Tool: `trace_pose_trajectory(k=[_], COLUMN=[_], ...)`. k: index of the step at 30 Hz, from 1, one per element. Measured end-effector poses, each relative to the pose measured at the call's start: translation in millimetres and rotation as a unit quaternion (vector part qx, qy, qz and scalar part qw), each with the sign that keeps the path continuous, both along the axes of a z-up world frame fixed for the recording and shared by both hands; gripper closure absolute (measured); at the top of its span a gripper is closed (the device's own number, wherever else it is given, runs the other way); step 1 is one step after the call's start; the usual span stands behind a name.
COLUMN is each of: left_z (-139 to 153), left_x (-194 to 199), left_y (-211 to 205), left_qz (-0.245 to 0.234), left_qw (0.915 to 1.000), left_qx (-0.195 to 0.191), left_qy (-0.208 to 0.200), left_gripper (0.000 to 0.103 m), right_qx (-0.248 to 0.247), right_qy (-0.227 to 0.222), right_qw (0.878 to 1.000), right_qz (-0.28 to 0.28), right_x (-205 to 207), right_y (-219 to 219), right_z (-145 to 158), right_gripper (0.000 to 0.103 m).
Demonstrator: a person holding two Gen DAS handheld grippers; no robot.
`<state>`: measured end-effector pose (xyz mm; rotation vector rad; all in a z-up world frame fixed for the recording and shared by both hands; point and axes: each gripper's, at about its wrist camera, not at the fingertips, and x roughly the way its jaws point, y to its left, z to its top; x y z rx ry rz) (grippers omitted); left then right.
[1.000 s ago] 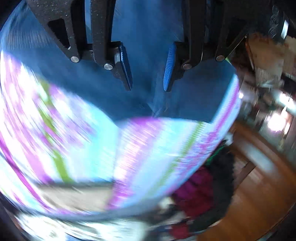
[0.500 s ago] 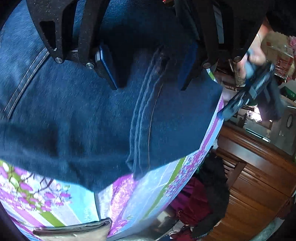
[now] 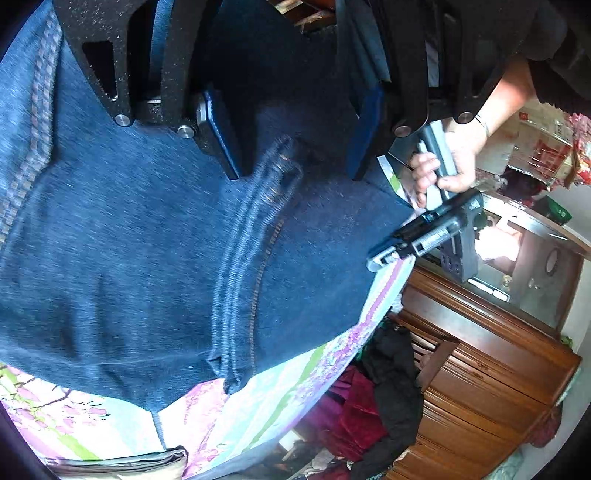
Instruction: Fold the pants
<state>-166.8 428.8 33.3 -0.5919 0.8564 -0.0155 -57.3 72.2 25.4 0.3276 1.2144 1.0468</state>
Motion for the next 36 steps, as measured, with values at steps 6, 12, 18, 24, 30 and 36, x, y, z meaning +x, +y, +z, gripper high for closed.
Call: trace_pose_trajectory(k=[6,12,18,24,30,36], left_z=[-7,-11,-11,-11,-10,-10], left_x=[5,1,-2,-3,-3,-1], left_y=[21,26,26,26,24,24], left_qz=[-0.006,-0.019,-0.019,-0.019,-0.023,-0.019], left_qw=[0.9992,0.9989,0.9987,0.9985,0.9986,0.9989], left_qx=[-0.038,-0.041,-0.043,-0.045,-0.041,-0.037], left_qy=[-0.005,-0.015,-0.02,-0.023,-0.024,-0.023], left_gripper=[0.067,0.076,0.076,0.076,0.076,0.076], right_qx=[0.039,0.034,0.029,0.024,0.029,0.077], right_qy=[0.018,0.016,0.019,0.032,0.033,0.069], right_qw=[0.999,0.996,0.989,0.996,0.999,0.992], right_qz=[-0.033,-0.077,-0.144,-0.074,-0.018,-0.068], right_x=[13,25,42,35,8,48], right_y=[25,33,24,27,21,30], right_z=[-5,-5,-7,-7,-4,-20], right_gripper=[0.039,0.04,0.042,0.042,0.042,0.047])
